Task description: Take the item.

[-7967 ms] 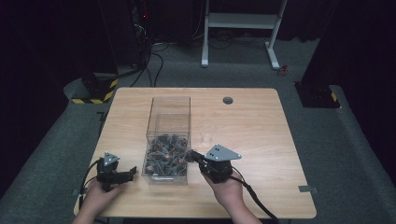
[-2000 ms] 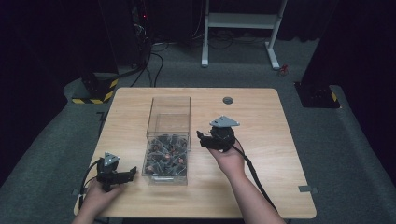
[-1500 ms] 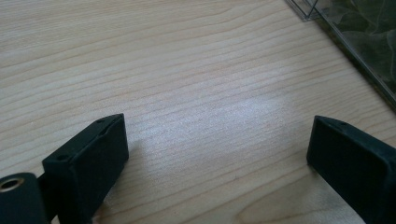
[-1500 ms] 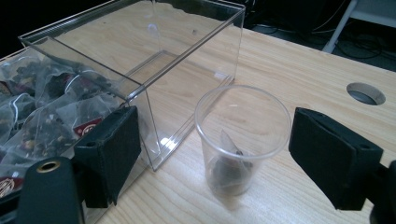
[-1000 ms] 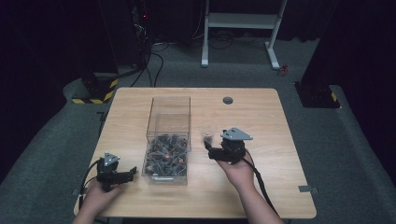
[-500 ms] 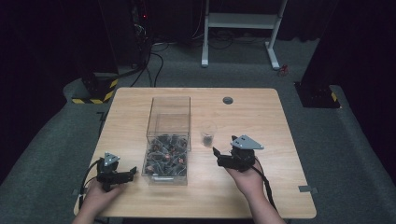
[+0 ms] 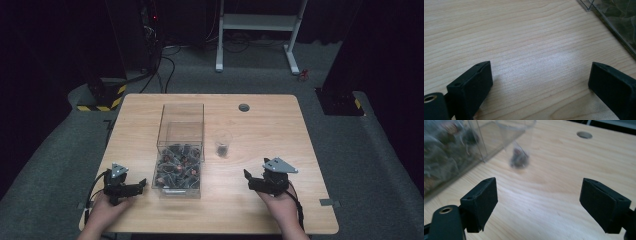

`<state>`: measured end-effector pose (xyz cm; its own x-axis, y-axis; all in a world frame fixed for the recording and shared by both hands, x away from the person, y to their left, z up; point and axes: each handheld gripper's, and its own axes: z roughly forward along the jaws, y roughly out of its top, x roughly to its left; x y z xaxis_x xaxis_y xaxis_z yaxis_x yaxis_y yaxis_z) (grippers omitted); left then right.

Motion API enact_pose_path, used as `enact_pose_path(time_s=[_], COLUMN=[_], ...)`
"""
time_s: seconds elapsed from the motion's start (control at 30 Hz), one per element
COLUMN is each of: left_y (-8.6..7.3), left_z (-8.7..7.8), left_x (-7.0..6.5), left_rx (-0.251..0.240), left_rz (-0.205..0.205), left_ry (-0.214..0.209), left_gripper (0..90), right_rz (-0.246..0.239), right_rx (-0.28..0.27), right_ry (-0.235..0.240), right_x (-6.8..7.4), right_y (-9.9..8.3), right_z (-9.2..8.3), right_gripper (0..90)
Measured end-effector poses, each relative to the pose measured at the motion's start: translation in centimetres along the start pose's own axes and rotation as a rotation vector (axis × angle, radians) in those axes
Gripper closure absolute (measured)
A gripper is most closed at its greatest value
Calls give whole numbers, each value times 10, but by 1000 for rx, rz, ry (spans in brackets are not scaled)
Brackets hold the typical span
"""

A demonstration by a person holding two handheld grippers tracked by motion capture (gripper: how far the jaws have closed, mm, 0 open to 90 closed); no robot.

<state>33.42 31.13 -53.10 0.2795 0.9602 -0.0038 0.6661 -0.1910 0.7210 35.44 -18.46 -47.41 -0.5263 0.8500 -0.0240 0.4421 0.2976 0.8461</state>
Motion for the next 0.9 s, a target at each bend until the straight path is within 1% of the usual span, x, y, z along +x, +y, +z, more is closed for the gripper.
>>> enact_pose_path(time_s=[0.07, 0.1, 0.3, 0.37, 0.4, 0.43, 0.47, 0.5, 0.53, 0.6, 0.63, 0.77, 0.9], left_y=[0, 0, 0, 0, 0, 0, 0, 0, 0, 0, 0, 0, 0], left_z=[0, 0, 0, 0, 0, 0, 0, 0, 0, 0, 0, 0, 0], left_x=[0, 0, 0, 0, 0, 0, 0, 0, 0, 0, 0, 0, 0], left_rx=[0, 0, 0, 0, -1, -1, -1, -2, -1, 1, 2, 1, 1], left_rz=[2, 2, 2, 2, -1, 1, 1, -3, -1, 2, 4, 2, 2], left_ry=[1, 1, 1, 1, 0, 1, 1, 0, 1, 1, 1, 1, 1], left_gripper=[57, 57, 57, 57, 57, 57, 57, 57, 58, 57, 58, 58, 58], right_rz=[7, 3, 37, 38, 28, 29, 31, 39, 55, 67, 80, 89, 94], right_rx=[23, 34, 97, 123, 135, 151, 180, 224, 224, 227, 231, 229, 231], right_ry=[-14, -22, -56, -70, -77, -88, -93, -82, -81, -79, -82, -100, -100], right_x=[-5, -8, -19, -20, -21, -20, -19, -19, -18, -18, -18, -16, -15], right_y=[-9, -14, -41, -47, -50, -53, -56, -56, -56, -55, -55, -52, -52], right_z=[0, 0, -1, 0, 0, 2, 4, 6, 6, 7, 8, 13, 13], right_gripper=[150, 150, 150, 150, 150, 148, 149, 144, 146, 148, 144, 134, 133])
